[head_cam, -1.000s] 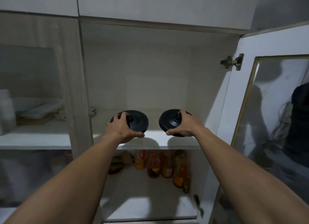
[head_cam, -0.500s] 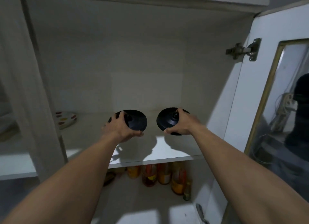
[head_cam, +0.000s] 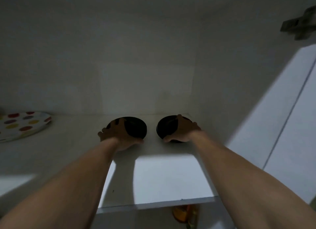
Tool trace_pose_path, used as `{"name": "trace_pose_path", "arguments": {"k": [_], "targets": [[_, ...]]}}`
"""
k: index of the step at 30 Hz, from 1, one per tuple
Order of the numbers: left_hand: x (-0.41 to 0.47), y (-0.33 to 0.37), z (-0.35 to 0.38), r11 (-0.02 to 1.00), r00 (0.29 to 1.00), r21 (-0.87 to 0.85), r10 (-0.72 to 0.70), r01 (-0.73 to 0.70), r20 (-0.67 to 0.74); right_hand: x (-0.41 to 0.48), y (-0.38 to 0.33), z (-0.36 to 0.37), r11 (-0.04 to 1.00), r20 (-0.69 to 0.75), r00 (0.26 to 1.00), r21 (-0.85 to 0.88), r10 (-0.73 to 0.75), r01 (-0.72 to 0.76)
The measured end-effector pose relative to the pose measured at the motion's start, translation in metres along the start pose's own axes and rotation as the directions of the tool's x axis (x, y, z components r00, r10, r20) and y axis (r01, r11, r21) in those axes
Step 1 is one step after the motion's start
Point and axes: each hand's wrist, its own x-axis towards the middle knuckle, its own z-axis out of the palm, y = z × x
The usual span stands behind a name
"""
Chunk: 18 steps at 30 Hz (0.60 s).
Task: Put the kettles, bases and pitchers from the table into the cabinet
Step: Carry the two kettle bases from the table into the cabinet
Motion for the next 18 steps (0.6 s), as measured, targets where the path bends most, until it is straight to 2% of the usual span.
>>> {"name": "trace_pose_path", "arguments": {"k": [6,11,18], "targets": [[0.052,0.009,0.025,0.997,0.998,0.067,-0.037,0.034,0.05,0.063,0.006,0.018,0.999,0.052,0.998,0.016,0.028,-0.029],[0.077,0.017,0.046,0.997,0.994,0.042,-0.067,0.064,0.083,0.097,0.013,0.034,0.997,0.069,0.998,0.076,-0.008,0.002],[0.11,0.024,0.055,0.996,0.991,0.022,-0.092,0.09,0.1,0.121,0.021,0.04,0.988,0.007,0.998,0.14,-0.064,0.062]]}}
